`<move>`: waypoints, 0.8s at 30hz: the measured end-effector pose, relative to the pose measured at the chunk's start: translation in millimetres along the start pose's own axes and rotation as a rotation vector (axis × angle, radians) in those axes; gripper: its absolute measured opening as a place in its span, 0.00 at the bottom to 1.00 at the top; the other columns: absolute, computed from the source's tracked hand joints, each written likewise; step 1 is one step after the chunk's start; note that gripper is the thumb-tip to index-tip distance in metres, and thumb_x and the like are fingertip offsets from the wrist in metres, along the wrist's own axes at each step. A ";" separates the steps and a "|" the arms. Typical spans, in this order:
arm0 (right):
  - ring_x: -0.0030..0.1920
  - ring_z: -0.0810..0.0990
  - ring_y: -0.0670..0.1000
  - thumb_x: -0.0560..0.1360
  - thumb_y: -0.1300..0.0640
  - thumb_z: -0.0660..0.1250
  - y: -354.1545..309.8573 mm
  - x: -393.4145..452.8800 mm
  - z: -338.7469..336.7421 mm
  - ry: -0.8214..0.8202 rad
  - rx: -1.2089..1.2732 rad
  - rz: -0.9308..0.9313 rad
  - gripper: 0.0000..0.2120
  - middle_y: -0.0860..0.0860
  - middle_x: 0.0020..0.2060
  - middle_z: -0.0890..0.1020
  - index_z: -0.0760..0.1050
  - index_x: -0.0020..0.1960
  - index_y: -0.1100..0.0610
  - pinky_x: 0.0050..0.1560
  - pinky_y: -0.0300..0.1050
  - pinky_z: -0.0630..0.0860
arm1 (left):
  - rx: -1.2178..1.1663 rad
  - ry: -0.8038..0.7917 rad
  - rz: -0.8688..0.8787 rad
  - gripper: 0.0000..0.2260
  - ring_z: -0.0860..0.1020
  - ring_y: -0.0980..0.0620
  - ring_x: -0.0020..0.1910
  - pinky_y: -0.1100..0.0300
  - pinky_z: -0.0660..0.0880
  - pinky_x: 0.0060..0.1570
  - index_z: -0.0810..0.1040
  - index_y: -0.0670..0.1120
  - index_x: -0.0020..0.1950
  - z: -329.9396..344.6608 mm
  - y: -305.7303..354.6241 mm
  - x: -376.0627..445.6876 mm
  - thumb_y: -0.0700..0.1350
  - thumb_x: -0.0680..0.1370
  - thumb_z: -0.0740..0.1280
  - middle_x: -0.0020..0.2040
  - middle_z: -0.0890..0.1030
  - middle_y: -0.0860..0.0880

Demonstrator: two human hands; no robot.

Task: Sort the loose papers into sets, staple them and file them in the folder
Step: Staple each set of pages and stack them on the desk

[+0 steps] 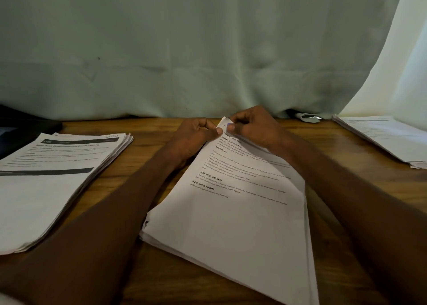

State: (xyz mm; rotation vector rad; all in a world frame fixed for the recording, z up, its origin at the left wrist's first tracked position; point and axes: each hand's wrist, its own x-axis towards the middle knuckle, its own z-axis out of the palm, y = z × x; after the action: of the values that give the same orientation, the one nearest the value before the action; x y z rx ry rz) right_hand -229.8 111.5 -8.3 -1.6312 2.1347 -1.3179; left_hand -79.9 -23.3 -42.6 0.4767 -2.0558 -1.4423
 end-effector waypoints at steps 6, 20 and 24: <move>0.47 0.83 0.34 0.77 0.49 0.74 9.1 2.0 -6.1 -0.123 -0.006 0.024 0.02 0.34 0.42 0.85 0.82 0.47 0.43 0.49 0.37 0.78 | -0.004 0.000 0.026 0.06 0.87 0.41 0.44 0.39 0.83 0.52 0.84 0.48 0.42 -1.3 -2.8 -0.6 0.48 0.76 0.76 0.45 0.88 0.43; 0.58 0.84 0.46 0.80 0.54 0.71 4.2 -3.7 -16.5 -0.190 0.051 -0.029 0.16 0.45 0.56 0.86 0.80 0.67 0.51 0.61 0.44 0.78 | -0.045 -0.027 0.042 0.07 0.87 0.38 0.47 0.30 0.79 0.56 0.81 0.46 0.45 -2.3 4.5 -7.1 0.47 0.78 0.75 0.48 0.87 0.41; 0.54 0.84 0.42 0.80 0.53 0.71 3.9 -3.9 -14.2 -0.165 0.013 -0.027 0.15 0.43 0.55 0.86 0.80 0.66 0.50 0.57 0.40 0.78 | -0.035 -0.033 0.060 0.07 0.87 0.39 0.48 0.30 0.79 0.55 0.80 0.45 0.47 -1.4 6.4 -8.9 0.46 0.78 0.75 0.49 0.87 0.41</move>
State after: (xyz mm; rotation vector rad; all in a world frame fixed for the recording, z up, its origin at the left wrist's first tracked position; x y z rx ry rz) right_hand -239.3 122.6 -3.9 -1.7056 2.0119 -1.1567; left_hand -72.0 -16.8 -38.5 0.3764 -2.0499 -1.4576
